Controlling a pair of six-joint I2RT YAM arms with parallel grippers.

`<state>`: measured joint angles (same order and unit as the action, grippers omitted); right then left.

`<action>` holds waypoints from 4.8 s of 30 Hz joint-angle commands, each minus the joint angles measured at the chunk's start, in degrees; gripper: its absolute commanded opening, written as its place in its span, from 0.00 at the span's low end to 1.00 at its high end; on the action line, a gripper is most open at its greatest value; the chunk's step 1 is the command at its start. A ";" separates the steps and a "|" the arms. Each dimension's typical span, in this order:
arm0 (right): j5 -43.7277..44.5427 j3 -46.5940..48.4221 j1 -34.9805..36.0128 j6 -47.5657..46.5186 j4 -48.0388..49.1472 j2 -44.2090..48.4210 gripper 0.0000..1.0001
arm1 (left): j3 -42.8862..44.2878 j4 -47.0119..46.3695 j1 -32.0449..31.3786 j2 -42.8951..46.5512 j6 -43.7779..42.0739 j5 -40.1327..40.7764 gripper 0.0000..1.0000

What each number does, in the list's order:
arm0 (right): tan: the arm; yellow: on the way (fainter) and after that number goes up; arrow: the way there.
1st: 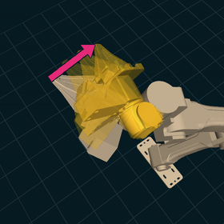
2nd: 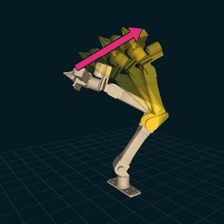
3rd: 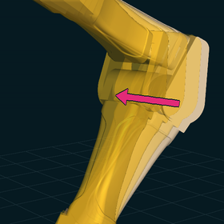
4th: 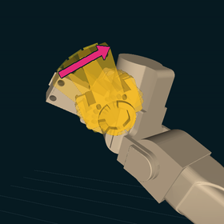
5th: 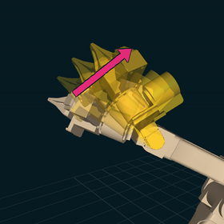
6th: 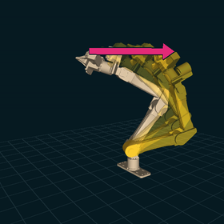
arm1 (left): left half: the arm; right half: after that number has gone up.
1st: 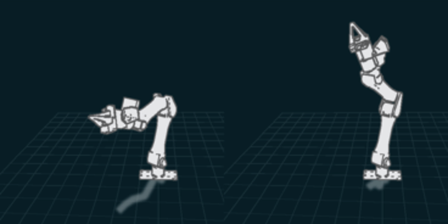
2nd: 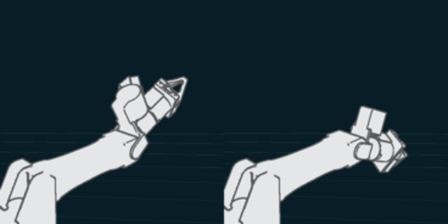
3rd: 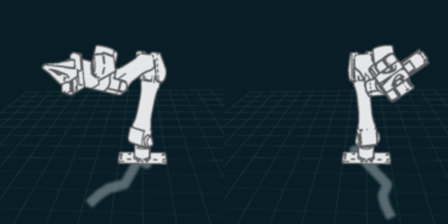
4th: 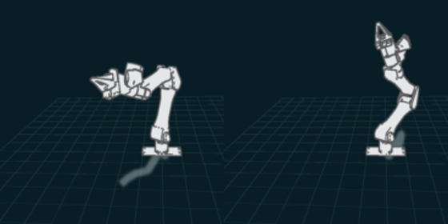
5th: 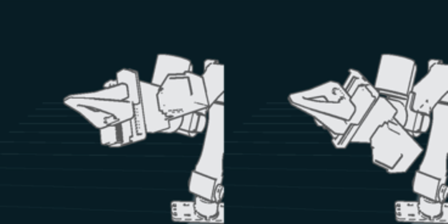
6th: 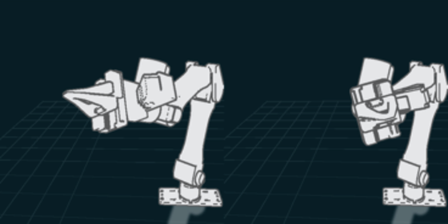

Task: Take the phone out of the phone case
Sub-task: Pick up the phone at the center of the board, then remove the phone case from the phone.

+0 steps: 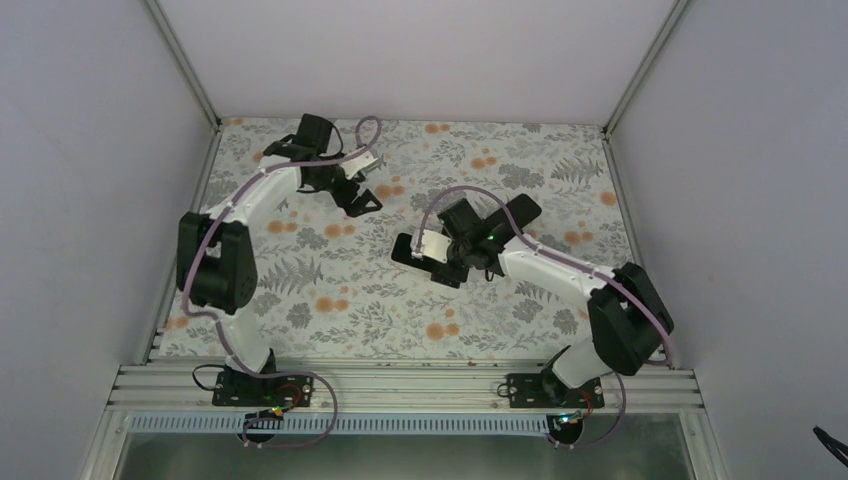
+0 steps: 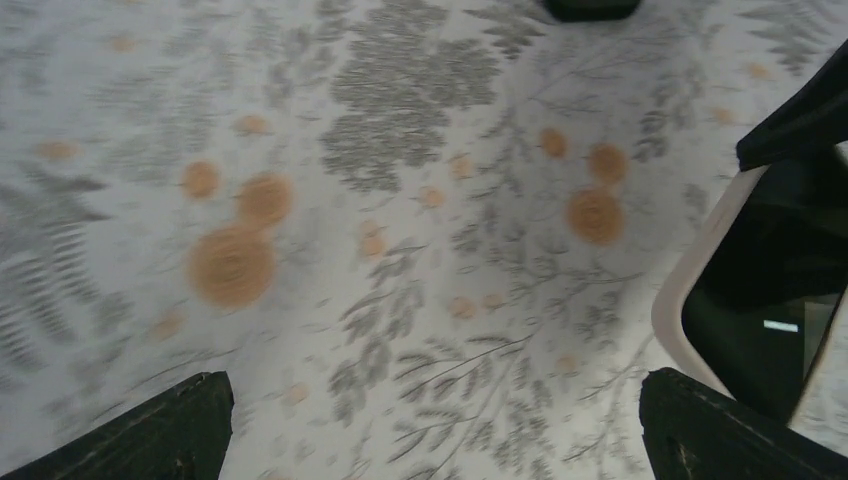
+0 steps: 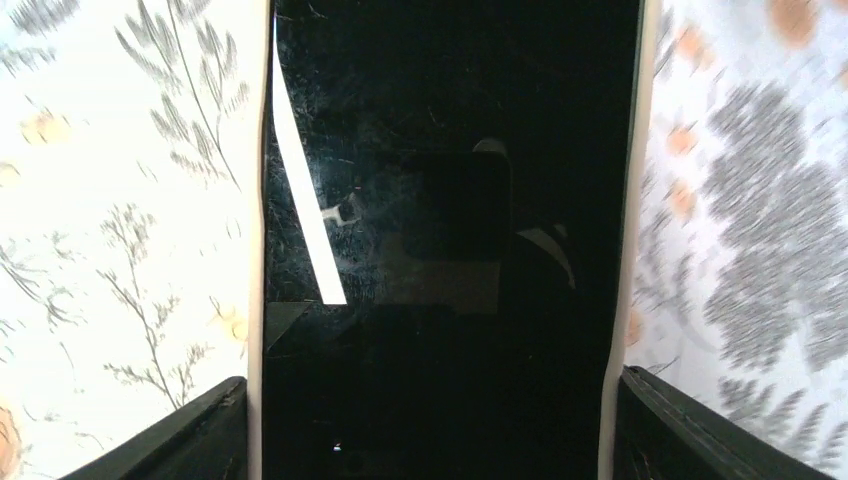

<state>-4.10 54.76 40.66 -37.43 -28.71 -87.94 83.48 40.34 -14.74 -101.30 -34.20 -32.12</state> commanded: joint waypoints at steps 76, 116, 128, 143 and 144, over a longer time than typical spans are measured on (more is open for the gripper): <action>-45.66 27.41 -24.46 -17.52 -20.78 -10.23 0.92 | 5.53 22.76 -15.45 10.03 -19.75 -8.00 0.02; -40.09 18.41 -20.11 -16.16 -21.98 4.13 0.92 | 10.94 28.61 -19.97 11.98 -20.91 3.22 0.02; -35.09 16.04 -16.86 -13.04 -17.21 7.03 0.91 | 11.40 27.36 -19.97 11.18 -20.23 3.34 0.02; -31.58 26.60 -22.04 -16.52 -18.76 -0.15 0.91 | 9.62 29.25 -20.00 13.05 -20.38 4.46 0.02; -31.58 28.39 -22.86 -17.34 -19.85 -1.30 0.91 | 9.45 29.15 -19.99 13.05 -20.38 4.56 0.02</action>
<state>-38.22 76.82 21.63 -52.07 -48.64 -86.52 92.77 67.02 -34.28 -90.59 -53.76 -25.02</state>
